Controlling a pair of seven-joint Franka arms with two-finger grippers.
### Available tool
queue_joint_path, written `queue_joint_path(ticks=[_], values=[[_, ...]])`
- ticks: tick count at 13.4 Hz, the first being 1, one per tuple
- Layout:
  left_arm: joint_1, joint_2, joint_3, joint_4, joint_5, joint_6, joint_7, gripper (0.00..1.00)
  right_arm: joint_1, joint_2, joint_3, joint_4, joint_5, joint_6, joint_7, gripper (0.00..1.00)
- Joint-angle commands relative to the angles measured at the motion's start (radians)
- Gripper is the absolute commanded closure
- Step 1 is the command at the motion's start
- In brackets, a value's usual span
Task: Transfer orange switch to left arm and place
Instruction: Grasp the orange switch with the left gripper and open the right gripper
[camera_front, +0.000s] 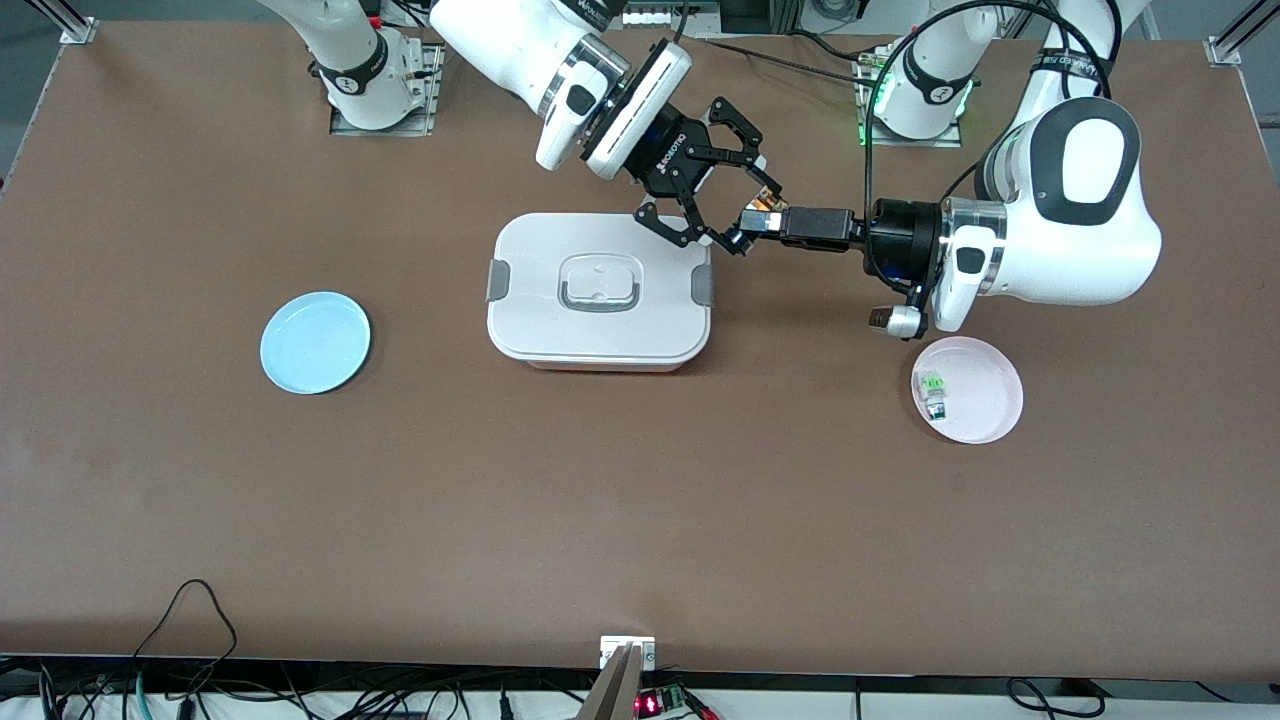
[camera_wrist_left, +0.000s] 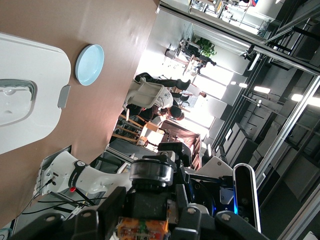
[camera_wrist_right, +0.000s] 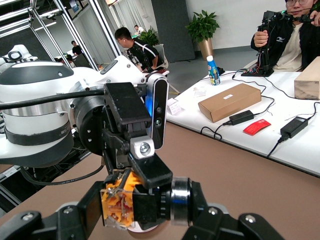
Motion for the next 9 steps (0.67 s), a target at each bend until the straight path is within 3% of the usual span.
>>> queue_joint_path(ticks=[1, 3, 4, 5, 9], values=[[0.02, -0.038, 0.002, -0.031, -0.014, -0.023, -0.012, 1.0, 0.009, 0.01, 0.0, 0.018, 0.008, 0.004, -0.008, 1.0], [0.039, -0.037, 0.013, -0.027, -0.011, -0.023, -0.012, 1.0, 0.009, 0.01, 0.0, 0.021, 0.011, 0.004, -0.007, 1.0], [0.051, -0.038, 0.013, -0.027, -0.012, -0.023, -0.012, 1.0, 0.009, 0.012, 0.0, 0.041, 0.017, 0.002, 0.005, 0.16], [0.057, -0.038, 0.013, -0.027, -0.011, -0.023, -0.013, 1.0, 0.015, 0.019, 0.0, 0.049, 0.01, 0.002, 0.037, 0.0], [0.085, -0.034, 0.027, -0.022, 0.056, -0.021, -0.009, 1.0, 0.039, 0.032, -0.003, 0.067, 0.014, 0.001, 0.053, 0.0]])
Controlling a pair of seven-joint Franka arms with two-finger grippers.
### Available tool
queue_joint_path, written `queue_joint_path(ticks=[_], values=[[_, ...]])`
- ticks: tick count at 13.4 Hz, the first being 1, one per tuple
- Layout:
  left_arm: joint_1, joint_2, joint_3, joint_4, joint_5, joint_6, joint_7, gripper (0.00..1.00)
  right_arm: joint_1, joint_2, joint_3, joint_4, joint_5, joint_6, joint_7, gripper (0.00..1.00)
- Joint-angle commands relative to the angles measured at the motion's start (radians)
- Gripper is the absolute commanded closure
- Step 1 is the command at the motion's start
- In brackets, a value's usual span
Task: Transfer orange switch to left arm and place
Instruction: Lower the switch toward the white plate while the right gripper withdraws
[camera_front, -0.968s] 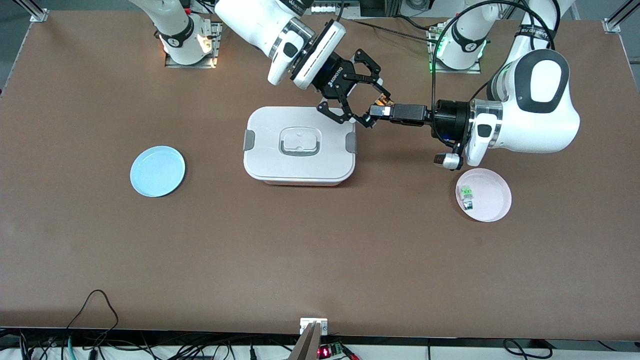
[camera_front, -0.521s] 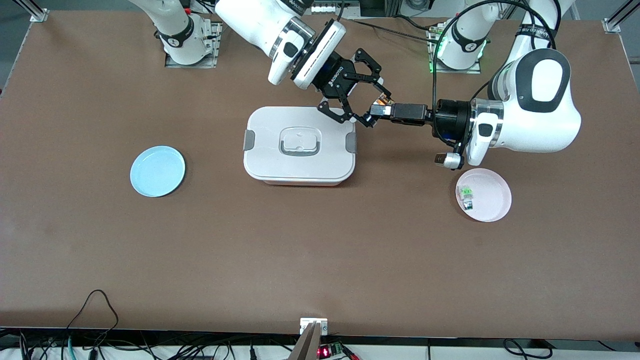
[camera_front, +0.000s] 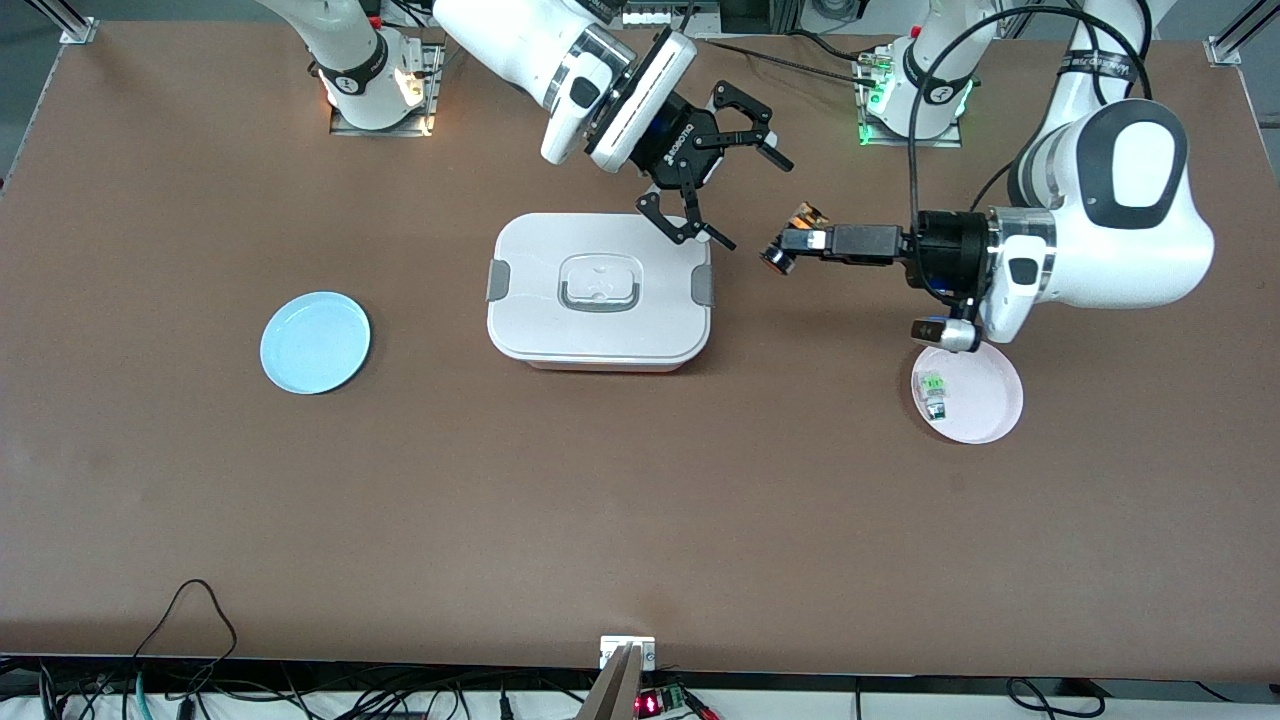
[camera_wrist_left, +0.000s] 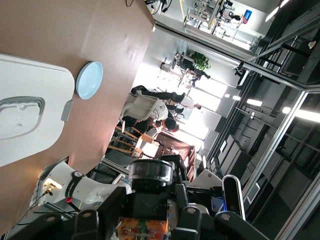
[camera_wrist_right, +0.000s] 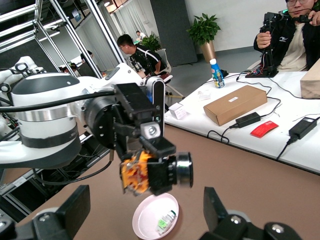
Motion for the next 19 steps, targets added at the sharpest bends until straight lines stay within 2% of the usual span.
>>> queue_joint_path(ticks=[1, 3, 5, 6, 9, 15, 17, 19], values=[[0.021, -0.021, 0.026, -0.02, 0.09, -0.008, 0.001, 1.0, 0.015, 0.021, -0.003, 0.039, 0.017, 0.001, 0.016, 0.0], [0.033, -0.014, 0.052, -0.022, 0.219, -0.008, 0.001, 1.0, 0.002, 0.023, -0.003, 0.039, 0.017, -0.024, 0.079, 0.0], [0.038, -0.011, 0.064, -0.008, 0.5, 0.004, 0.013, 1.0, -0.033, 0.023, -0.004, 0.046, 0.017, -0.115, 0.137, 0.0], [0.039, -0.008, 0.073, -0.005, 0.603, 0.01, 0.033, 1.0, -0.06, 0.023, -0.004, 0.052, 0.017, -0.167, 0.154, 0.0], [0.061, 0.026, 0.098, -0.008, 0.776, 0.013, 0.041, 1.0, -0.147, 0.021, -0.004, 0.072, 0.017, -0.344, 0.237, 0.0], [0.07, 0.149, 0.121, -0.04, 1.274, 0.254, 0.053, 1.0, -0.333, -0.009, -0.013, 0.095, 0.01, -0.761, 0.295, 0.0], [0.084, 0.207, 0.136, -0.04, 1.331, 0.328, 0.058, 1.0, -0.366, -0.034, -0.062, 0.109, -0.01, -0.919, 0.303, 0.0], [0.09, 0.262, 0.155, -0.039, 1.335, 0.369, 0.085, 1.0, -0.368, -0.039, -0.131, 0.155, -0.035, -1.075, 0.3, 0.0]])
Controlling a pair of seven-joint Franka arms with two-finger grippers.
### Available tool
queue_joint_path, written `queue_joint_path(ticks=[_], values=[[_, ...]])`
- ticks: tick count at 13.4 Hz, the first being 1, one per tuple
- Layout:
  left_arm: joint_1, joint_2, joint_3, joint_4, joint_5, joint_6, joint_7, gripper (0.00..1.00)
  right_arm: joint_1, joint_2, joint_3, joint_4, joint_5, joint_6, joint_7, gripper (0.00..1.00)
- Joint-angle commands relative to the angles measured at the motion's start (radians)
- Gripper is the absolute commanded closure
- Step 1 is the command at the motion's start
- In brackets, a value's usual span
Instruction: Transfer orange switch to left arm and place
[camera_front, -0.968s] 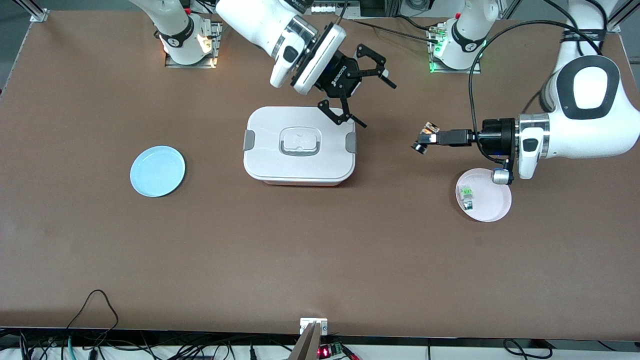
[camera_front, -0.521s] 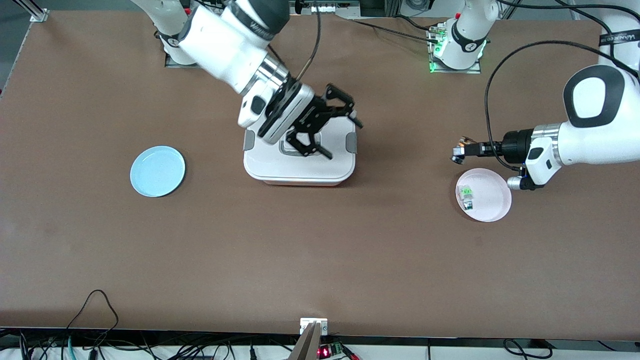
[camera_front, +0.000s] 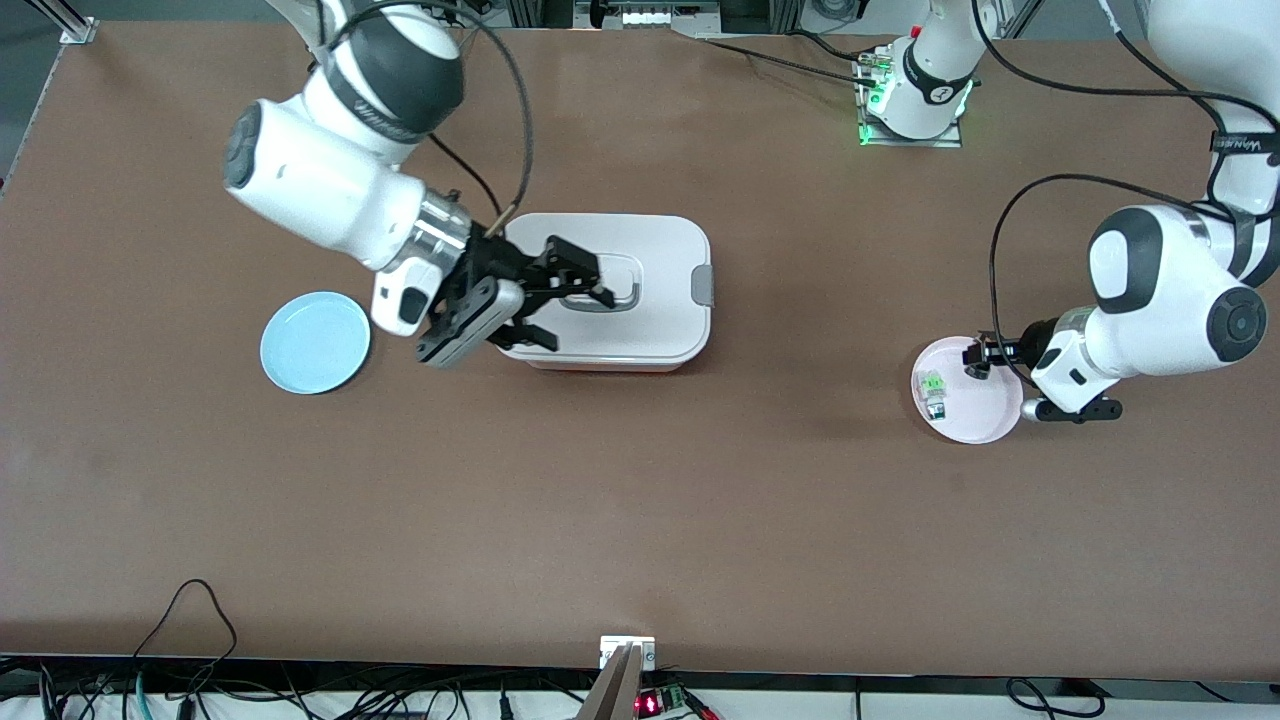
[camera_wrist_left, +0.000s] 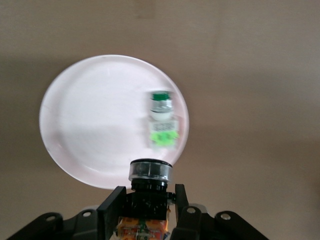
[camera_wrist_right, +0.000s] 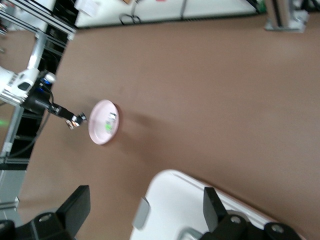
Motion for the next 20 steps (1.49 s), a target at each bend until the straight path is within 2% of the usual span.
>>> queue_joint_path(ticks=[1, 3, 5, 8, 9, 12, 15, 18, 19, 20], values=[[0.012, 0.072, 0.014, 0.006, 0.029, 0.076, 0.051, 1.0, -0.005, -0.02, -0.078, 0.067, -0.052, -0.195, 0.021, 0.0], [0.021, 0.129, 0.034, 0.008, 0.034, 0.149, 0.074, 1.0, -0.005, -0.02, -0.127, 0.081, -0.095, -0.257, 0.018, 0.0], [0.036, 0.158, 0.034, 0.008, 0.037, 0.167, 0.08, 1.0, -0.005, -0.044, -0.167, 0.081, -0.122, -0.301, 0.004, 0.0], [0.041, 0.161, 0.033, 0.006, 0.037, 0.173, 0.08, 1.0, 0.0, -0.084, -0.204, 0.076, -0.255, -0.382, 0.015, 0.0], [0.041, 0.161, 0.034, 0.009, 0.037, 0.173, 0.08, 1.0, -0.002, -0.093, -0.236, 0.076, -0.281, -0.416, 0.009, 0.0], [0.041, 0.16, 0.033, 0.012, 0.037, 0.202, 0.08, 1.0, 0.03, -0.148, -0.374, 0.078, -0.29, -0.533, 0.019, 0.0], [0.036, 0.161, 0.031, 0.015, 0.038, 0.249, 0.08, 1.0, 0.137, -0.185, -0.594, 0.078, -0.292, -0.622, 0.021, 0.0], [0.029, 0.176, 0.028, 0.009, 0.038, 0.3, 0.082, 1.0, 0.252, -0.222, -0.78, 0.078, -0.301, -0.648, 0.021, 0.0], [0.029, 0.176, 0.027, 0.009, 0.038, 0.309, 0.082, 1.0, 0.256, -0.231, -0.794, 0.078, -0.309, -0.677, 0.022, 0.0], [0.029, 0.173, 0.027, 0.006, 0.038, 0.308, 0.082, 0.95, 0.253, -0.242, -0.796, 0.078, -0.335, -0.701, 0.026, 0.0]])
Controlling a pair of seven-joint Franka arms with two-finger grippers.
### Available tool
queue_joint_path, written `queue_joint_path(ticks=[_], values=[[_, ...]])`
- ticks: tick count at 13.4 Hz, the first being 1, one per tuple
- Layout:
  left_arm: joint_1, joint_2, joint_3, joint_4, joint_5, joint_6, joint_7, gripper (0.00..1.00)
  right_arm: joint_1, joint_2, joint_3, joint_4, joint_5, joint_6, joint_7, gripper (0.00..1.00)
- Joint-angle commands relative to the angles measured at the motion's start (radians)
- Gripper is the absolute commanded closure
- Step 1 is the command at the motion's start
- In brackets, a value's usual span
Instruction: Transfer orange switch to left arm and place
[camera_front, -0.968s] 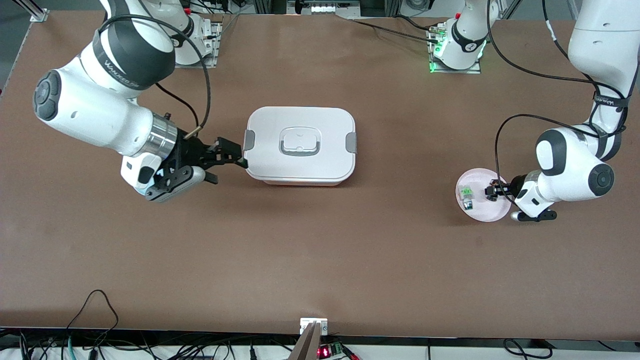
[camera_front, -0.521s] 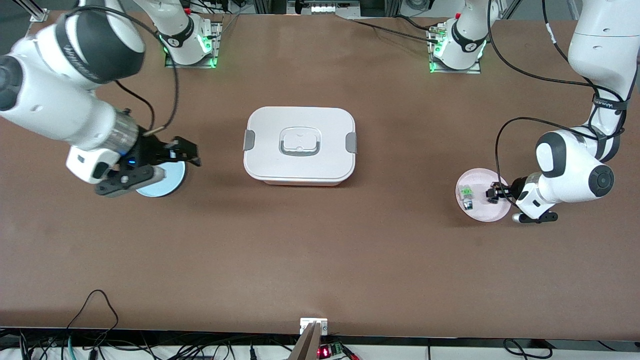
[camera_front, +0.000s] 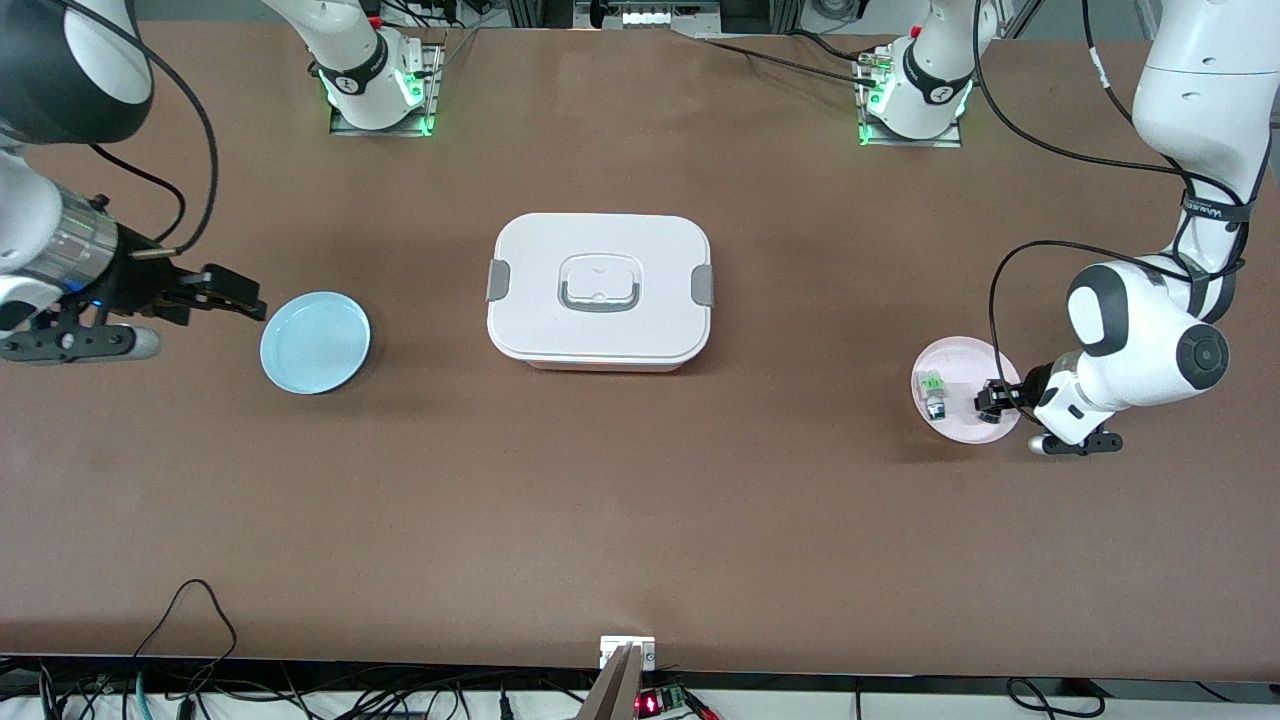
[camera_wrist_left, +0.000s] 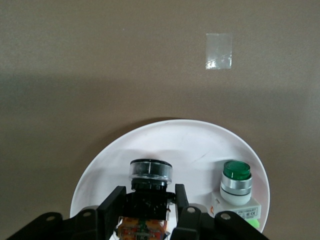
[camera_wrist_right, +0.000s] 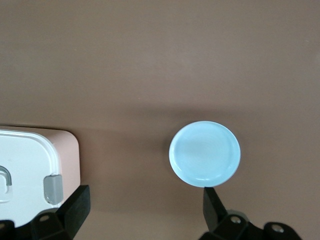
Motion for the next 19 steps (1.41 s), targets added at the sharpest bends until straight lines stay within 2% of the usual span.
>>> queue_joint_path(ticks=[1, 2, 5, 7, 10, 12, 15, 17, 19], values=[[-0.004, -0.003, -0.001, -0.004, 0.027, 0.015, 0.009, 0.01, 0.033, -0.056, -0.029, -0.001, -0.086, -0.06, 0.026, 0.0], [-0.002, -0.006, -0.001, -0.005, 0.027, 0.017, 0.008, 0.0, 0.032, -0.068, -0.023, -0.001, -0.126, -0.077, 0.051, 0.0], [-0.007, -0.058, -0.001, -0.091, 0.012, 0.041, 0.006, 0.0, 0.015, -0.11, -0.006, -0.003, -0.139, -0.138, 0.105, 0.0], [-0.021, -0.181, -0.001, -0.216, 0.012, 0.046, 0.004, 0.0, -0.011, -0.133, 0.017, -0.005, -0.131, -0.151, 0.106, 0.0], [-0.002, -0.285, -0.003, -0.267, 0.013, 0.02, 0.006, 0.0, -0.04, -0.14, 0.042, 0.0, -0.104, -0.151, 0.102, 0.0], [-0.013, -0.37, -0.003, -0.248, 0.018, 0.02, 0.006, 0.0, -0.04, -0.133, 0.04, 0.008, -0.102, -0.142, 0.098, 0.0], [-0.024, -0.447, -0.003, -0.154, 0.024, -0.034, 0.0, 0.0, -0.036, -0.125, 0.042, 0.026, -0.102, -0.14, 0.099, 0.0], [-0.025, -0.481, -0.003, -0.052, 0.026, -0.179, -0.002, 0.0, -0.04, -0.125, 0.034, 0.026, -0.078, -0.138, 0.097, 0.0], [-0.025, -0.516, 0.003, 0.062, 0.026, -0.387, -0.003, 0.0, -0.043, -0.125, 0.029, 0.026, -0.067, -0.137, 0.089, 0.0]])
